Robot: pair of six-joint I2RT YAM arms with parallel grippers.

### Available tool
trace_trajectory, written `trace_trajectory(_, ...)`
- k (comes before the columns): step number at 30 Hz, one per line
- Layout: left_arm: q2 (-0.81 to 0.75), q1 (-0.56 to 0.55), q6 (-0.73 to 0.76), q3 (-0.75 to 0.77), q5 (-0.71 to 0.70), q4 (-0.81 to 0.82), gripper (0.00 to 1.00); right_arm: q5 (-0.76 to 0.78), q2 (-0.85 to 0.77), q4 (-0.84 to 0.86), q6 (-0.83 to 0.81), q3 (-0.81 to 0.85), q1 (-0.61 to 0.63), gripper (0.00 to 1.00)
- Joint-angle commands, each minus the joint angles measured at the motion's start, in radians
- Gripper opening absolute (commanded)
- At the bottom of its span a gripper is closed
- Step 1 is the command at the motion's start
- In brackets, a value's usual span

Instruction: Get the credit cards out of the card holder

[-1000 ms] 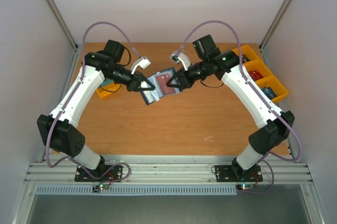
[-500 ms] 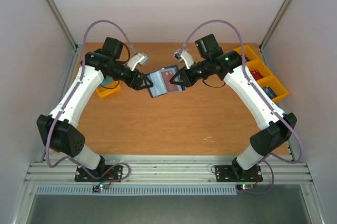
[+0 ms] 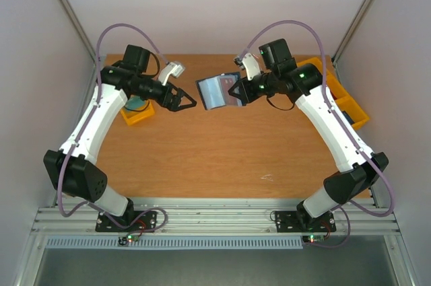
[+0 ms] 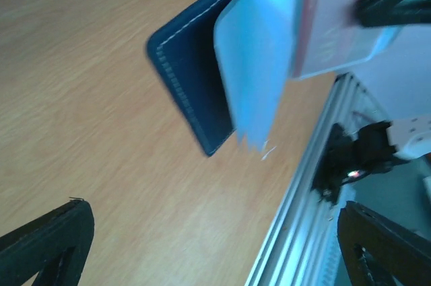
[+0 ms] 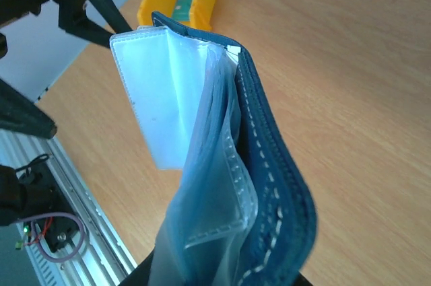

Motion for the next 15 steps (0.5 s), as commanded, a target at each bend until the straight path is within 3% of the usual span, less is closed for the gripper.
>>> trace_trajectory(1,-0.004,-0.035,-0.213,-0.015,0.159,0.160,0.99,0.003,0.004,0.035,0.071,0.046,-0.005,0.01)
trace_trajectory(7,0.052,-0.075,-0.432,-0.037,0.143,0.319,0.99,-0.124,0.019,0.047,0.083,0.056,-0.004,0.01)
trace_trajectory(13,0.065,-0.075,-0.463,-0.055,0.219,0.365,0.99,-0.298,-0.004,0.062,0.042,0.047,-0.005,0.01)
trace_trajectory(15,0.059,-0.075,-0.453,-0.069,0.296,0.372,0.86,-0.316,-0.014,0.068,0.031,0.041,-0.004,0.01)
